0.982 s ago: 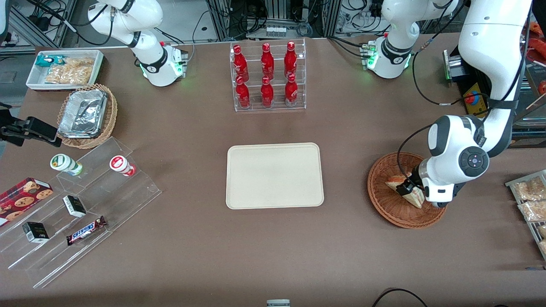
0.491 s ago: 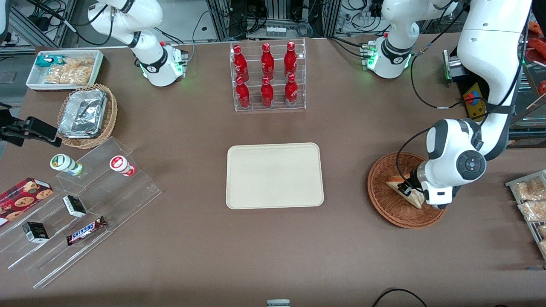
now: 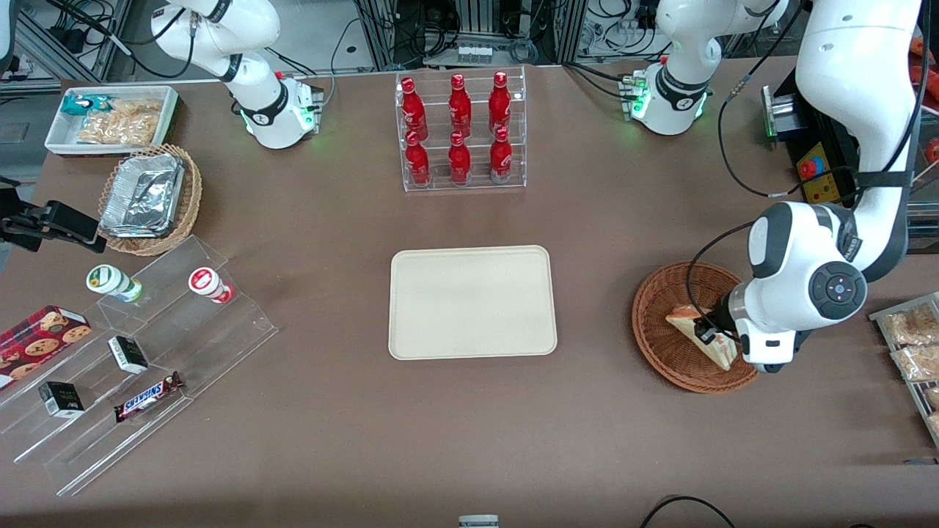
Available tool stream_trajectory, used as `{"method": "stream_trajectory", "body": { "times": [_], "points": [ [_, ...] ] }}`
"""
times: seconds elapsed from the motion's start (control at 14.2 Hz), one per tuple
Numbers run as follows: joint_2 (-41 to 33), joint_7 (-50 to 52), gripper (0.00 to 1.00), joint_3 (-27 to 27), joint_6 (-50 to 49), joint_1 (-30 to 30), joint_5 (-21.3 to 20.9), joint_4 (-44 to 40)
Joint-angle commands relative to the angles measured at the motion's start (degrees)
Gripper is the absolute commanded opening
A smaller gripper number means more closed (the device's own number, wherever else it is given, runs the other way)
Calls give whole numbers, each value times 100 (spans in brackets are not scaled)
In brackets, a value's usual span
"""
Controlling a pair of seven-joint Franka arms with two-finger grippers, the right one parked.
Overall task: Place sandwich from basket to tray
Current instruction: 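Lift the sandwich and carry it over the cream tray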
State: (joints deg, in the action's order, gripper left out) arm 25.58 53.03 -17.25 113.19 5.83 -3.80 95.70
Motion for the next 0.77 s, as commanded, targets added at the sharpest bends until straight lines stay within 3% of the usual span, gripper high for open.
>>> {"method": "stream_trajectory", "body": {
  "times": [0.0,0.21,0.42,0.7],
  "points": [
    [26,-90,10,-576,-131,-151,-59,-192],
    [-1,-732,11,-665,-174,-799,-60,-236],
    [104,-671,11,-665,-149,-1591,-34,-341],
    [919,-382,12,-648,-157,-2558,-77,-1050]
  ]
}}
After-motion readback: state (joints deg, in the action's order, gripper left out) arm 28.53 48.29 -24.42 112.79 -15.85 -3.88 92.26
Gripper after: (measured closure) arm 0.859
